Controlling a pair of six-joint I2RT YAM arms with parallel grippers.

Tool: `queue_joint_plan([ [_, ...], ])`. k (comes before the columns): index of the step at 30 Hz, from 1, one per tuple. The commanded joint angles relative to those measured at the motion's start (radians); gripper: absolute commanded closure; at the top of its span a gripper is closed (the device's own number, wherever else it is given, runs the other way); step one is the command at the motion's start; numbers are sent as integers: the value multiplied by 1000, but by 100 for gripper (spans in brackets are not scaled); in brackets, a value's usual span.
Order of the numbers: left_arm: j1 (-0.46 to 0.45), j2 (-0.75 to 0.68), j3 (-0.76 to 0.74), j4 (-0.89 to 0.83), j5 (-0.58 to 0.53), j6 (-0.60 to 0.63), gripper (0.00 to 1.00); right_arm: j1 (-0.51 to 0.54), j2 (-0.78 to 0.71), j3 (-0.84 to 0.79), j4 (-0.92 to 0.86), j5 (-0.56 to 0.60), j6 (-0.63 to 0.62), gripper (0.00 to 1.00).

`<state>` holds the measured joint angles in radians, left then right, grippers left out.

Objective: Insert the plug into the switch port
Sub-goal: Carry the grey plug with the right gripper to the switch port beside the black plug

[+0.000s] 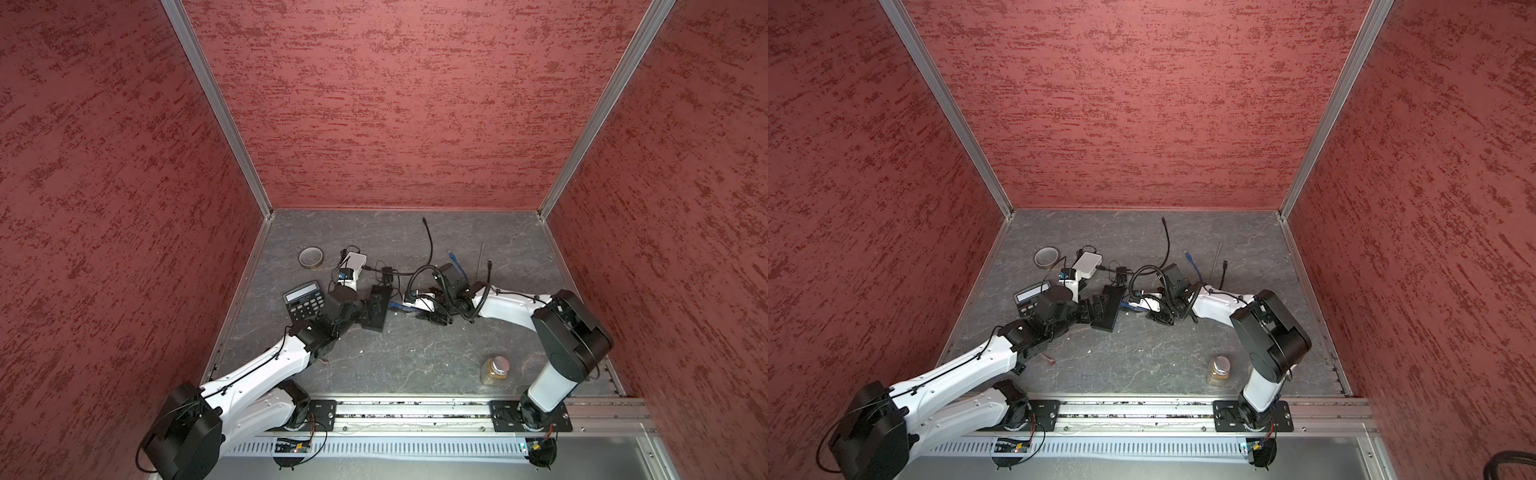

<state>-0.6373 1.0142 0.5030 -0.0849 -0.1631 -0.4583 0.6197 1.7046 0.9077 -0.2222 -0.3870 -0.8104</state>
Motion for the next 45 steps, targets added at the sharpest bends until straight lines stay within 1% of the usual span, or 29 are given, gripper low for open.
queue_joint_plan([
  [1, 8, 7, -12, 36, 11, -10, 0, 11, 11, 24, -9, 11, -43, 65],
  [7, 8, 17, -17, 40, 11, -13, 0, 15, 17, 31, -4, 10, -55, 65],
  [13, 9, 21, -17, 41, 12, -16, 0, 21, 27, 40, -16, 2, -67, 69],
  [23, 12, 28, -21, 40, 14, -20, 0, 35, 57, 62, -34, 29, -81, 71],
  [27, 12, 26, -22, 40, 15, -19, 0, 38, 67, 68, -42, 40, -83, 73],
  [33, 16, 27, -23, 33, 14, -27, 0, 41, 51, 57, -33, 43, -80, 81],
  [39, 34, 30, -23, 4, -9, -65, 0, 42, -20, 23, 3, 36, -28, 87],
  [45, 73, 32, -45, 2, -7, -111, 0, 55, -100, -10, 38, 30, 106, 91],
])
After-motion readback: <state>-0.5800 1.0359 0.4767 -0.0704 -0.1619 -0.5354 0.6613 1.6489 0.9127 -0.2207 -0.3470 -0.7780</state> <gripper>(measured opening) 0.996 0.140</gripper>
